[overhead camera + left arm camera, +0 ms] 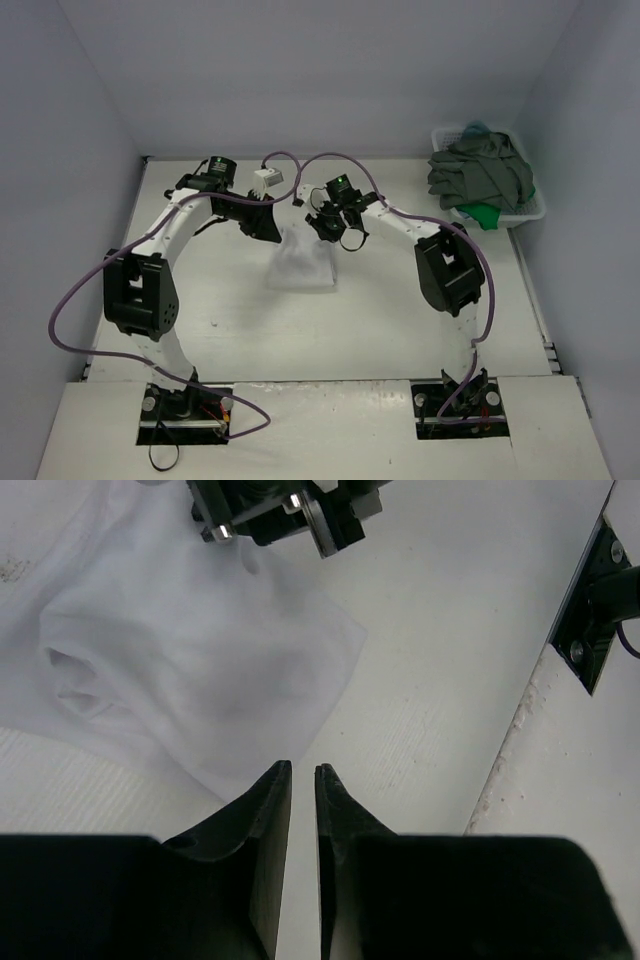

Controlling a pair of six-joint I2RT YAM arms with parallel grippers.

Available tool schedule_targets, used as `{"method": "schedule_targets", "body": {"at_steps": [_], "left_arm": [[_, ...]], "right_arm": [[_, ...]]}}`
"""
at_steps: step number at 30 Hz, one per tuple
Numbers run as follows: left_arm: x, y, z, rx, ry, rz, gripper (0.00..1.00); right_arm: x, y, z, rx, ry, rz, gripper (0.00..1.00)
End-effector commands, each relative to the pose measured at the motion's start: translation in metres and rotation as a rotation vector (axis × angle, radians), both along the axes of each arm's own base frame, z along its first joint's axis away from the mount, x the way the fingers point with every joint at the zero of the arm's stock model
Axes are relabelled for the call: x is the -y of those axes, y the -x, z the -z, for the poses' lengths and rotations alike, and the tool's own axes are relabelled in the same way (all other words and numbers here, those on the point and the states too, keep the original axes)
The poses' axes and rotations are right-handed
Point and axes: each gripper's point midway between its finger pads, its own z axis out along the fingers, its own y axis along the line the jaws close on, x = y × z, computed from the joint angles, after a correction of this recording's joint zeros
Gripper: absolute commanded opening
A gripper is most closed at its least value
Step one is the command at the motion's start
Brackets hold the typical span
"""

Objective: Fold and stack the t-shirts

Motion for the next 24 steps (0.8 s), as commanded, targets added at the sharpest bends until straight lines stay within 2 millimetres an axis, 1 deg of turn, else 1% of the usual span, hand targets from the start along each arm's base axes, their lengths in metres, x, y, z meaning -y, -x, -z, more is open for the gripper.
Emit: {"method": "schedule_targets", "body": {"at_steps": [1, 2, 6, 8, 12, 13, 14, 15, 18, 19, 22, 23, 24], "left_arm": [[0.008, -0.01, -0.015, 0.07, 0.055, 0.017, 0.11], [0.009, -0.013, -0.013, 0.075, 0.055, 0.016, 0.11], [0.012, -0.019, -0.005, 0.066, 0.067, 0.006, 0.11], [0.014, -0.023, 0.0, 0.065, 0.08, 0.0, 0.12], [0.024, -0.024, 0.013, 0.057, 0.081, 0.007, 0.11], [0.026, -0.024, 0.019, 0.048, 0.077, 0.01, 0.11], [0.031, -0.027, 0.02, 0.062, 0.084, 0.015, 0.11], [0.034, -0.027, 0.027, 0.041, 0.083, 0.012, 0.11], [0.043, -0.031, 0.034, 0.038, 0.092, 0.017, 0.11], [0.046, -0.035, 0.039, 0.047, 0.095, 0.014, 0.11], [0.053, -0.038, 0.048, 0.029, 0.099, 0.0, 0.11], [0.054, -0.043, 0.051, 0.05, 0.094, -0.012, 0.11], [0.055, -0.046, 0.055, 0.04, 0.085, -0.029, 0.07]], "right_arm": [[-0.001, 0.003, -0.026, 0.01, -0.067, -0.016, 0.11], [-0.001, 0.004, -0.018, -0.002, -0.059, -0.019, 0.11], [0.002, 0.007, -0.004, -0.023, -0.037, -0.027, 0.11], [0.004, 0.007, 0.0, -0.021, -0.026, -0.028, 0.12], [0.009, 0.003, 0.011, -0.022, 0.001, -0.026, 0.13], [0.009, 0.002, 0.012, -0.024, 0.0, -0.025, 0.13], [0.009, 0.0, 0.013, -0.023, 0.0, -0.021, 0.15], [0.009, 0.0, 0.014, -0.025, 0.0, -0.02, 0.16], [0.009, -0.002, 0.013, -0.023, -0.005, -0.012, 0.2], [0.009, -0.003, 0.012, -0.022, -0.008, -0.01, 0.22], [0.011, -0.006, 0.007, -0.015, -0.014, 0.0, 0.22], [0.011, -0.007, 0.004, -0.012, -0.022, 0.005, 0.22], [0.012, -0.009, 0.002, -0.011, -0.027, 0.01, 0.21]]}}
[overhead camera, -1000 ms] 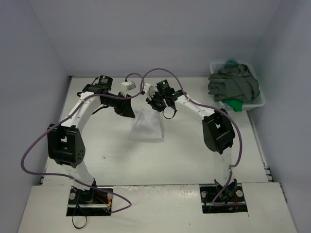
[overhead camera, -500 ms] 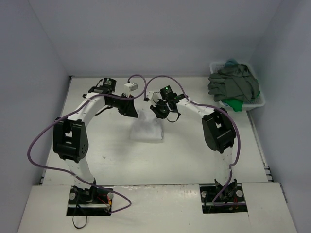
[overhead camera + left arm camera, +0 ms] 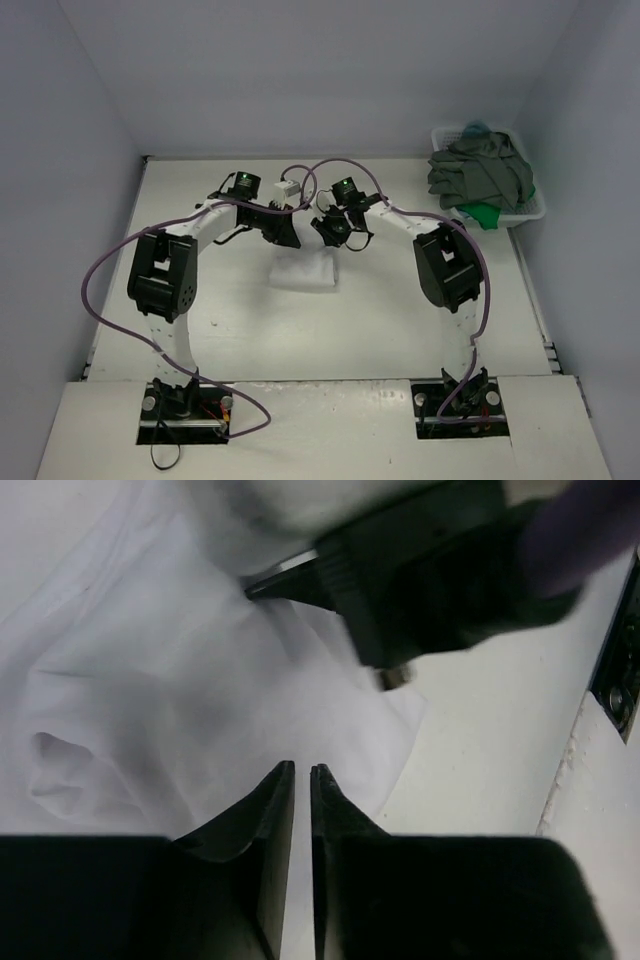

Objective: Fold and stack the t-shirts

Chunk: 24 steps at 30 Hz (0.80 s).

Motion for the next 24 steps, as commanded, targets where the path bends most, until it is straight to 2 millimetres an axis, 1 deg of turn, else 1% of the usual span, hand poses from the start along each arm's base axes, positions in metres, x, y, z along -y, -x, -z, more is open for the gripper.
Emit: {"method": "schedule_targets", "body": {"at_steps": [1, 2, 4, 6, 8, 9, 12, 15, 16, 18, 24], "left_arm": [[0.011, -0.022, -0.013, 0.088, 0.032, -0.035, 0.05], [0.009, -0.028, -0.008, 0.094, 0.007, -0.067, 0.01], [0.004, -0.038, -0.001, 0.115, -0.035, -0.116, 0.0], [-0.002, -0.045, 0.007, 0.123, -0.079, -0.161, 0.0], [-0.005, -0.051, 0.011, 0.138, -0.104, -0.185, 0.0], [-0.008, -0.055, 0.014, 0.116, -0.118, -0.229, 0.0], [-0.01, -0.061, 0.022, 0.105, -0.156, -0.273, 0.0], [-0.009, -0.062, 0.027, 0.101, -0.172, -0.284, 0.0], [-0.009, -0.061, 0.027, 0.097, -0.174, -0.282, 0.0], [-0.004, -0.059, 0.029, 0.091, -0.173, -0.269, 0.0], [0.007, -0.053, 0.036, 0.065, -0.171, -0.24, 0.0]], "right_arm": [[-0.001, -0.017, -0.026, 0.058, -0.052, 0.02, 0.19], [-0.001, -0.017, -0.03, 0.059, -0.06, 0.022, 0.18], [0.002, -0.018, -0.034, 0.065, -0.067, 0.03, 0.18], [0.004, -0.019, -0.039, 0.063, -0.081, 0.037, 0.18], [0.008, -0.021, -0.045, 0.06, -0.099, 0.049, 0.19], [0.009, -0.02, -0.046, 0.053, -0.111, 0.05, 0.2], [0.015, -0.023, -0.056, 0.06, -0.134, 0.063, 0.24], [0.016, -0.022, -0.061, 0.051, -0.156, 0.065, 0.26], [0.016, -0.02, -0.062, 0.042, -0.17, 0.061, 0.3], [0.019, -0.02, -0.067, 0.042, -0.185, 0.062, 0.33], [0.025, -0.019, -0.08, 0.043, -0.22, 0.068, 0.34]]}}
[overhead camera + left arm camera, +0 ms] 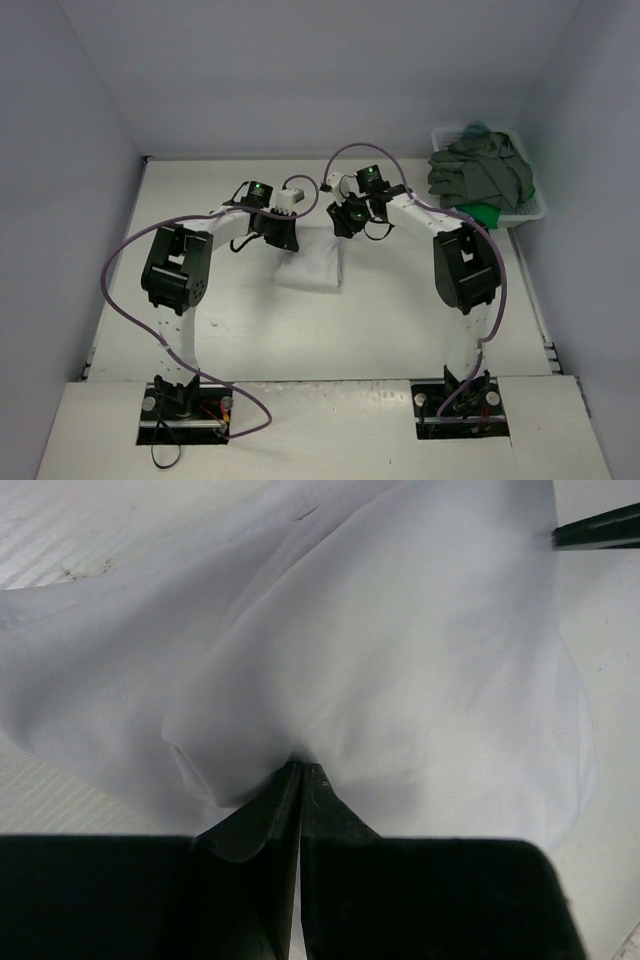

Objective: Fold and stack the t-shirts

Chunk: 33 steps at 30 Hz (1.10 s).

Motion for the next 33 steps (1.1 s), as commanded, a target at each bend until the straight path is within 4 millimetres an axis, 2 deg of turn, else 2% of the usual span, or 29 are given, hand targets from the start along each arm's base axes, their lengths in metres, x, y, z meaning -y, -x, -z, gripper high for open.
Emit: {"method": "schedule_targets", "body": {"at_steps": [1, 4, 8, 13, 15, 16, 18, 19, 20, 21, 24, 27, 33], "left_arm": [[0.015, -0.017, -0.03, 0.082, 0.036, 0.006, 0.0], [0.016, -0.017, -0.027, 0.076, 0.035, 0.004, 0.0], [0.014, -0.017, -0.028, 0.081, 0.026, 0.002, 0.0], [0.013, -0.015, -0.031, 0.088, 0.019, 0.005, 0.0], [0.012, -0.016, -0.032, 0.097, 0.013, 0.005, 0.0], [0.011, -0.016, -0.031, 0.096, 0.009, 0.003, 0.0], [0.011, -0.016, -0.031, 0.097, 0.007, 0.003, 0.0], [0.01, -0.017, -0.031, 0.099, 0.005, 0.001, 0.0], [0.009, -0.017, -0.029, 0.1, -0.005, -0.006, 0.0], [0.008, -0.018, -0.029, 0.101, -0.01, -0.01, 0.0], [0.005, -0.019, -0.029, 0.096, -0.021, -0.02, 0.0], [0.003, -0.019, -0.031, 0.099, -0.027, -0.026, 0.0], [-0.001, -0.018, -0.026, 0.09, -0.048, -0.034, 0.0]], "right_arm": [[-0.003, -0.004, -0.053, 0.085, -0.091, -0.008, 0.34], [-0.002, -0.003, -0.057, 0.087, -0.104, -0.012, 0.32], [-0.004, 0.003, -0.073, 0.1, -0.134, -0.034, 0.28], [-0.015, 0.036, -0.084, 0.034, -0.188, -0.169, 0.19], [-0.017, 0.047, -0.08, 0.016, -0.182, -0.202, 0.15], [-0.017, 0.054, -0.078, 0.007, -0.172, -0.227, 0.08], [-0.021, 0.073, -0.064, -0.04, -0.155, -0.271, 0.01], [-0.022, 0.079, -0.06, -0.048, -0.15, -0.289, 0.0], [-0.027, 0.097, -0.048, -0.076, -0.144, -0.337, 0.0], [-0.028, 0.098, -0.048, -0.078, -0.151, -0.346, 0.0], [-0.035, 0.118, -0.036, -0.122, -0.162, -0.399, 0.0], [-0.038, 0.128, -0.022, -0.146, -0.161, -0.442, 0.0], [-0.037, 0.129, 0.01, -0.19, -0.124, -0.459, 0.0]]}}
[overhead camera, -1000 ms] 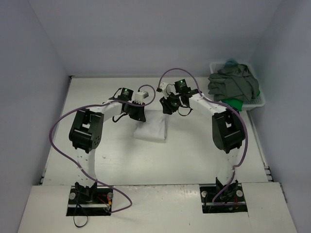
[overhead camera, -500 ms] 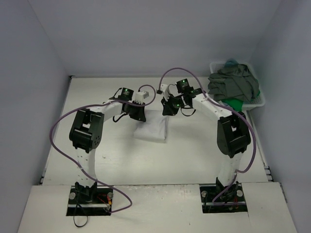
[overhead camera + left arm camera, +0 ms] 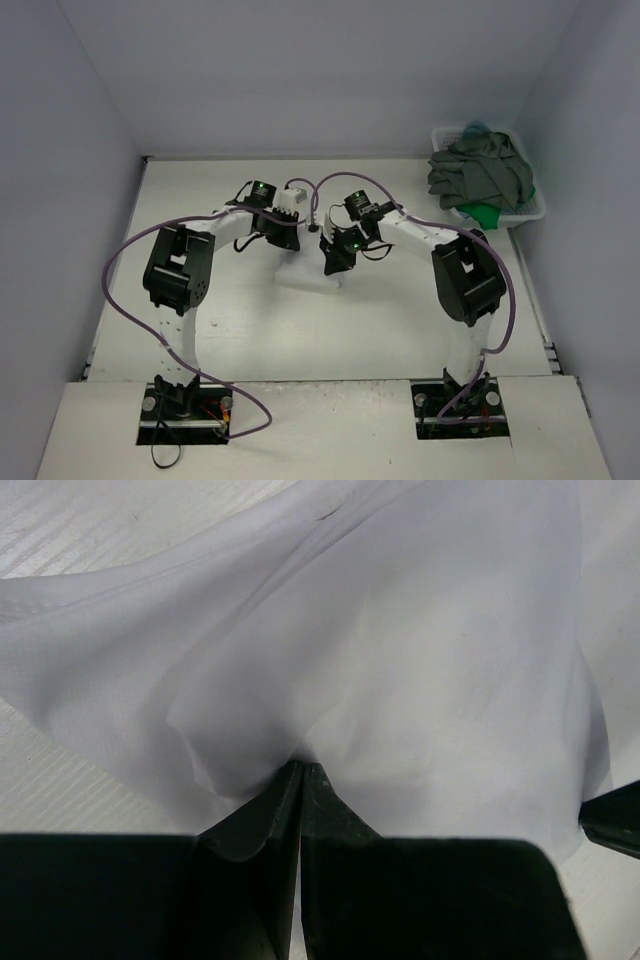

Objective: Fold and stack the t-shirts

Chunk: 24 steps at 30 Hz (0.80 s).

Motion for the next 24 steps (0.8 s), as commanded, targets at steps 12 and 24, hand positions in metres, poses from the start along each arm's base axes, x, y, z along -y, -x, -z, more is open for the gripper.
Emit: {"method": "schedule_targets", "body": {"at_steps": [12, 24], "left_arm": [[-0.015, -0.016, -0.012, 0.047, -0.058, -0.038, 0.0], [-0.013, -0.018, -0.022, 0.044, -0.05, -0.03, 0.0]], "right_arm": [[0.015, 0.004, 0.04, -0.024, 0.089, -0.015, 0.0], [0.02, -0.009, 0.032, 0.012, 0.105, 0.021, 0.05]]}}
